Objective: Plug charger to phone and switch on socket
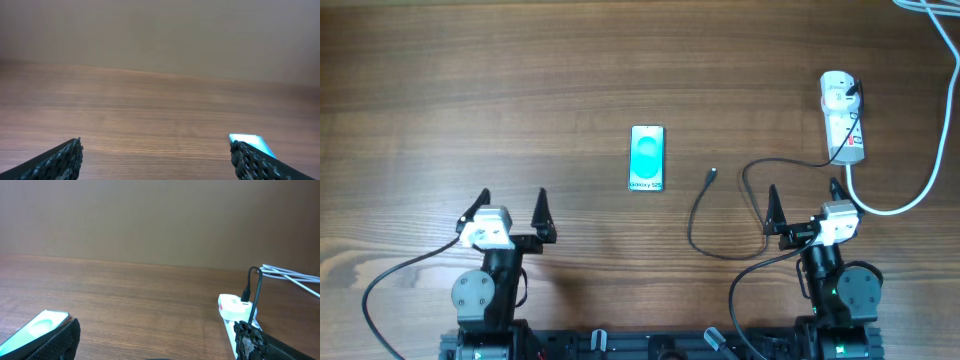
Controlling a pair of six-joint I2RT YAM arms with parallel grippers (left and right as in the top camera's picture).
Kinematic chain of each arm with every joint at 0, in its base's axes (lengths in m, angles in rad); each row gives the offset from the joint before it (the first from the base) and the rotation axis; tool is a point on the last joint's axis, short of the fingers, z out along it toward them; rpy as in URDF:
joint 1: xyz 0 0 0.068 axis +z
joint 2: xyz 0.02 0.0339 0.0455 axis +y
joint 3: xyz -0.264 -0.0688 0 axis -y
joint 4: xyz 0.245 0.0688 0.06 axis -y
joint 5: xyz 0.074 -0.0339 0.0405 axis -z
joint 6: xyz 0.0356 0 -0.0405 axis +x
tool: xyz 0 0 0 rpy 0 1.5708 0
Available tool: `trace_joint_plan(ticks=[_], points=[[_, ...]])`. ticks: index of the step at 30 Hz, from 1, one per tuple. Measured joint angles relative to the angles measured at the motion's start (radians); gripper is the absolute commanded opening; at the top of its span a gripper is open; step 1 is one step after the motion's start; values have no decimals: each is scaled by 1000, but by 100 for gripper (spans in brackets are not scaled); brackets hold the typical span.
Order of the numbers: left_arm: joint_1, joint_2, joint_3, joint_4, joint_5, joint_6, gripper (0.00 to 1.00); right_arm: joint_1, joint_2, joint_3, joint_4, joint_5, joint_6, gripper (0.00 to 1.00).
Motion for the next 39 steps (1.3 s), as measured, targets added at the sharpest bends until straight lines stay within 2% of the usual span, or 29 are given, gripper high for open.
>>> trace_joint_plan(ticks=[9,16,22,27,30,33,36,39], points=[[0,0,-2,242,324,-72,100,0,0,0,0,0,0,100],[0,0,-2,300,438,-144,100,0,0,0,0,0,0,100],[0,2,42,127,471,-177,100,0,0,0,0,0,0,100],[0,55,179,7,486,-138,100,0,0,0,0,0,0,100],[0,145,310,-174,444,-106,100,0,0,0,0,0,0,100],[0,319,478,-372,368,-89,100,0,0,0,0,0,0,100],[0,481,612,-426,362,-84,100,0,0,0,0,0,0,100],[0,623,730,-412,454,-82,100,0,0,0,0,0,0,100]])
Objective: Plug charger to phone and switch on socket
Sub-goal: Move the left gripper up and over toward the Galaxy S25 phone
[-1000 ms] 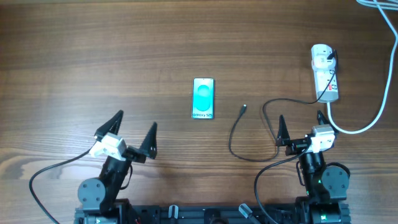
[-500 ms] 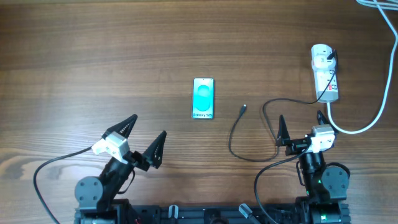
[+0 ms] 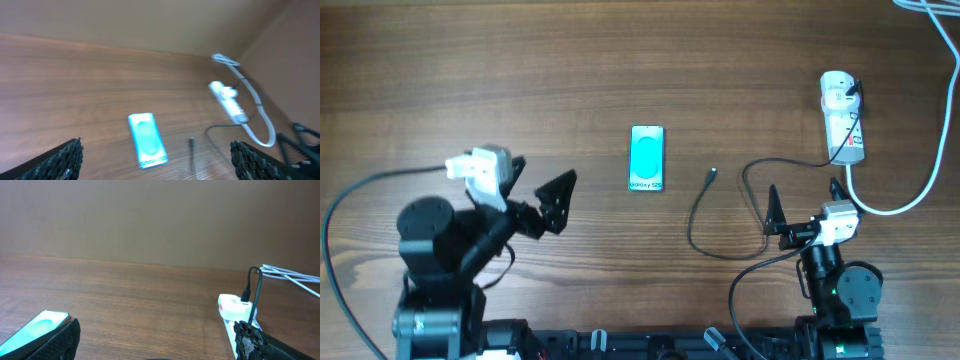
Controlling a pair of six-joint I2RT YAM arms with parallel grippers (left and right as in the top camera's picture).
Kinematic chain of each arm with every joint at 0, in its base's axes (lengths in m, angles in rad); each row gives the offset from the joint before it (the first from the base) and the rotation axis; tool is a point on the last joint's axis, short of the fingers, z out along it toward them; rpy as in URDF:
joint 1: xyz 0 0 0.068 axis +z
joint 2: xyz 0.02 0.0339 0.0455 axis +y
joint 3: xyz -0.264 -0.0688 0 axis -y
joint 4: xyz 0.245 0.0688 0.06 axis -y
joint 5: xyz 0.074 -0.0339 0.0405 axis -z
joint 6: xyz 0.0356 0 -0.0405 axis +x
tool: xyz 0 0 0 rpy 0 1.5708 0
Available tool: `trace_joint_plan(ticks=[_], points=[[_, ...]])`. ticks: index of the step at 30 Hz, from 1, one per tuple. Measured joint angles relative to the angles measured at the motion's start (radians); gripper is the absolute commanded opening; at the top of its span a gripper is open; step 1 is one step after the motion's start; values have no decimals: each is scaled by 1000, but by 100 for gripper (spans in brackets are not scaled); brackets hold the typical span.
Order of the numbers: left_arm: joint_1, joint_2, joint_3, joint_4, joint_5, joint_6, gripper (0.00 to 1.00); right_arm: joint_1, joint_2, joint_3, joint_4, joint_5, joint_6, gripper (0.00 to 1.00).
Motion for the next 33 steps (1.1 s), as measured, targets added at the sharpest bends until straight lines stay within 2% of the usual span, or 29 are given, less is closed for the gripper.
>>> trace_joint_plan(ticks=[4,10,14,19,21,27,33], points=[[0,66,16,60,74,-17,100,0,0,0,0,0,0,100],[0,127,21,51,108,-76,100,0,0,0,0,0,0,100],[0,211,131,-111,112,-91,100,0,0,0,0,0,0,100],[0,385,408,-442,31,-83,100,0,0,0,0,0,0,100],[0,451,496,-526,-6,-80,100,0,0,0,0,0,0,100],[0,588,561,-571,-26,-90,100,0,0,0,0,0,0,100],[-7,624,561,-574,0,-104,100,0,0,0,0,0,0,100]])
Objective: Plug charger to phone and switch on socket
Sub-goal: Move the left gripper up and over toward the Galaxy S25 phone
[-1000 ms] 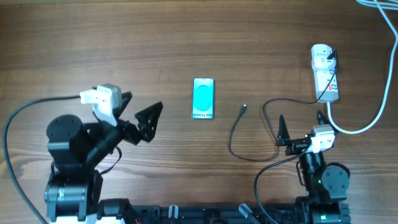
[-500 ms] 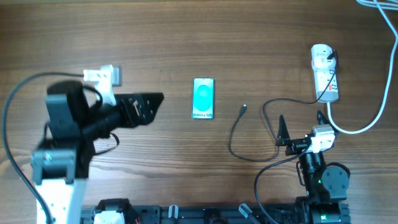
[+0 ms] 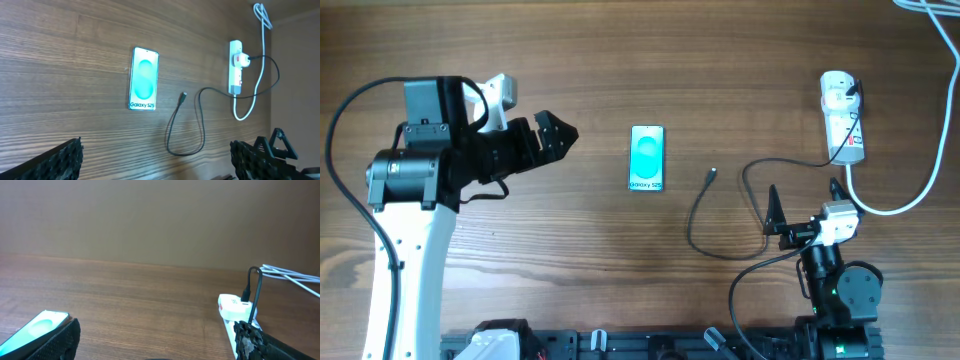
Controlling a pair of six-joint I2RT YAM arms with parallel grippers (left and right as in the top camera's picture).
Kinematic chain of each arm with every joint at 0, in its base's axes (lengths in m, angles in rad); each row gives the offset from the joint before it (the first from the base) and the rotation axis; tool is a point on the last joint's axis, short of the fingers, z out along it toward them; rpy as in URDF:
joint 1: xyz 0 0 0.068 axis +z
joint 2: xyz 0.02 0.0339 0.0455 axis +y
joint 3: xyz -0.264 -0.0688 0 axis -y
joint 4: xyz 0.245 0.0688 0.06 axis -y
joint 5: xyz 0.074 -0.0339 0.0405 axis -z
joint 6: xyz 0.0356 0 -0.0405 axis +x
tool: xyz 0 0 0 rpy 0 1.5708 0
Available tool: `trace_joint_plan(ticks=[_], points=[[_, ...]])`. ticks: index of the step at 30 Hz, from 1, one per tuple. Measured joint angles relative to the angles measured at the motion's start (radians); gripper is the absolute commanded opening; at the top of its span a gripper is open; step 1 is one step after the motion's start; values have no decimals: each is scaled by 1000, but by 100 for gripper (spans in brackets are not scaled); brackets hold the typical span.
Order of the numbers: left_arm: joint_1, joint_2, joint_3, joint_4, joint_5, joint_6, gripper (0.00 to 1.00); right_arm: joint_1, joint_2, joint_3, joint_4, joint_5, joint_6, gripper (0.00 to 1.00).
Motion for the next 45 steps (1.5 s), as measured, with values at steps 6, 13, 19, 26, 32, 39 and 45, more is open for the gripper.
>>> trace_joint_plan(ticks=[6,13,19,26,32,39,45], points=[[-65,0,1,-8,-20,-51,100,0,0,0,0,0,0,100],[-100,92,190,-174,-129,-98,100,0,0,0,0,0,0,100],[-129,249,395,-343,-266,-105,100,0,0,0,0,0,0,100],[-221,386,406,-310,-328,-107,100,0,0,0,0,0,0,100],[-249,404,406,-236,-308,-108,100,0,0,0,0,0,0,100],[-249,417,406,-268,-299,-108,100,0,0,0,0,0,0,100],[-266,482,406,-271,-300,-133,100,0,0,0,0,0,0,100]])
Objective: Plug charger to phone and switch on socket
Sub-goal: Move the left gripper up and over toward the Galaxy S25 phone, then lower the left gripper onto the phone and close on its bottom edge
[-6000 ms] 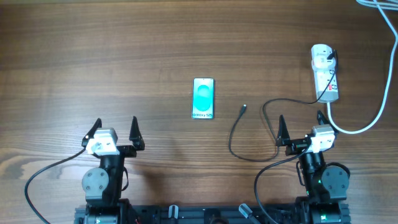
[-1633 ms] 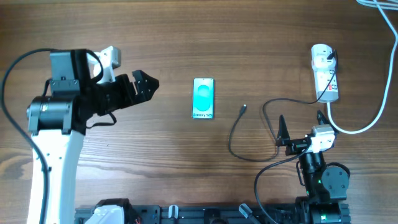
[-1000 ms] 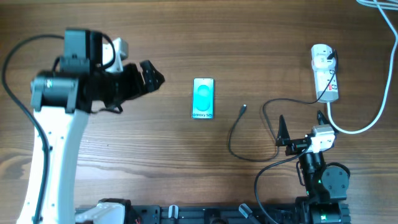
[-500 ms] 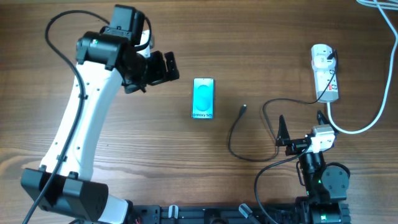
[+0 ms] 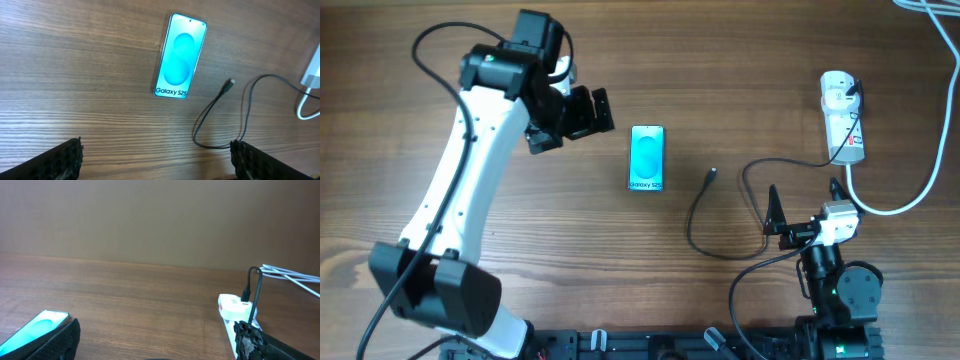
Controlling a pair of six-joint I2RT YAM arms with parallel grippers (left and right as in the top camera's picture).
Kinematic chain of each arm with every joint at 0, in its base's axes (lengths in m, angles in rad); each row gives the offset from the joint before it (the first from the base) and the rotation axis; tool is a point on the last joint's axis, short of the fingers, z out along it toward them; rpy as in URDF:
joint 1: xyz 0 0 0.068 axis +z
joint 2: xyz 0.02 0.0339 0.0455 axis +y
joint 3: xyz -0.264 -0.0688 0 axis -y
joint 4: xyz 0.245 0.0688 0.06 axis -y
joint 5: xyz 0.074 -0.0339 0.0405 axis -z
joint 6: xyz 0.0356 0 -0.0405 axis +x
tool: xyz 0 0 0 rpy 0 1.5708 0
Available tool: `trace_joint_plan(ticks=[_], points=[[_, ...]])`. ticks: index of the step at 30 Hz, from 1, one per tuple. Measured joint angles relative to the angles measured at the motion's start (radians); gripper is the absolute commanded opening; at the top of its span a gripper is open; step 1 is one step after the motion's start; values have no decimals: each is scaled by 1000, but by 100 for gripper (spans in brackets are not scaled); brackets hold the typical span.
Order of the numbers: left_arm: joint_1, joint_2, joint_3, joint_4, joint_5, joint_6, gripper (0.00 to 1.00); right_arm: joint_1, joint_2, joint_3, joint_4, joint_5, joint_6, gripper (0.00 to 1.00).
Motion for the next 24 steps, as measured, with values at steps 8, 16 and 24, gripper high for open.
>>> trace_joint_plan(ticks=[8,16,24], points=[[-119,74,0,19,-117,-142,100,0,0,0,0,0,0,100],[-209,177,0,61,-154,-185,100,0,0,0,0,0,0,100],[-210,236,46,47,-143,-159,100,0,0,0,0,0,0,100]])
